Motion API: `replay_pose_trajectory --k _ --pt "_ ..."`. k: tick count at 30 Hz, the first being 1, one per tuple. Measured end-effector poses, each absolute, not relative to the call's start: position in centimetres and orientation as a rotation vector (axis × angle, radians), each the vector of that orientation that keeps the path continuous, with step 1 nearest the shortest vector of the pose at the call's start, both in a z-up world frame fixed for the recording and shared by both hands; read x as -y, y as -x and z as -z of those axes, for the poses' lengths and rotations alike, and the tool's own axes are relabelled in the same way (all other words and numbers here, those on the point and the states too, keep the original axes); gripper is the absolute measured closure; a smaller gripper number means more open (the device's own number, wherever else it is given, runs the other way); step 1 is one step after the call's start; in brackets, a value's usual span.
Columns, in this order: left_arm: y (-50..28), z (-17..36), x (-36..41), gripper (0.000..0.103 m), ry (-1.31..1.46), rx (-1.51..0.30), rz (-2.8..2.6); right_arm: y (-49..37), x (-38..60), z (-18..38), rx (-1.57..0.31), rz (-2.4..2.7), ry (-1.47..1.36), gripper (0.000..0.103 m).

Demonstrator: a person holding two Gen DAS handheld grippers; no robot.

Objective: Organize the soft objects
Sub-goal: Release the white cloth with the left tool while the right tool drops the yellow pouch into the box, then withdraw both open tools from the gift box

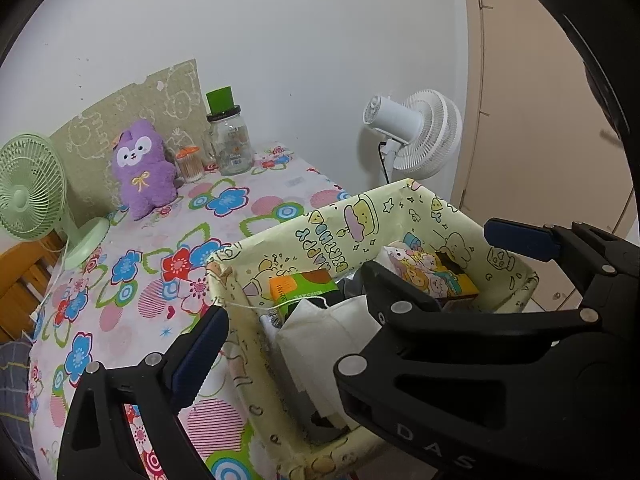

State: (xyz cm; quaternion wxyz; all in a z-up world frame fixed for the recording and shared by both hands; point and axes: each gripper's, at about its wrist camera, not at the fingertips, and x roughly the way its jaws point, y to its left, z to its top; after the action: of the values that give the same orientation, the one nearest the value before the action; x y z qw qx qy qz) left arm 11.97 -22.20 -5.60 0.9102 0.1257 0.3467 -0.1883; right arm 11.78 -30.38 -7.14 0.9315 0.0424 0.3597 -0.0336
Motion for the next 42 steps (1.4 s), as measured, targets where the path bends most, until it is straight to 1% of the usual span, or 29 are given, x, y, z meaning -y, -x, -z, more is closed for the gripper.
replay_pose_trajectory --k 25,30,42 --pt "-9.2 4.4 15.1 0.005 -0.212 -0.656 0.284 -8.4 24.0 5.7 -0.67 0.02 -0.062 0.01" --pt "-8.9 4.4 13.5 0.005 -0.196 -0.653 0.265 -8.0 22.8 5.6 -0.66 0.014 -0.061 0.007" --pt "-8.4 4.7 9.0 0.003 -0.155 -0.655 0.2 -7.4 18.9 5.6 -0.648 -0.025 -0.041 0.006"
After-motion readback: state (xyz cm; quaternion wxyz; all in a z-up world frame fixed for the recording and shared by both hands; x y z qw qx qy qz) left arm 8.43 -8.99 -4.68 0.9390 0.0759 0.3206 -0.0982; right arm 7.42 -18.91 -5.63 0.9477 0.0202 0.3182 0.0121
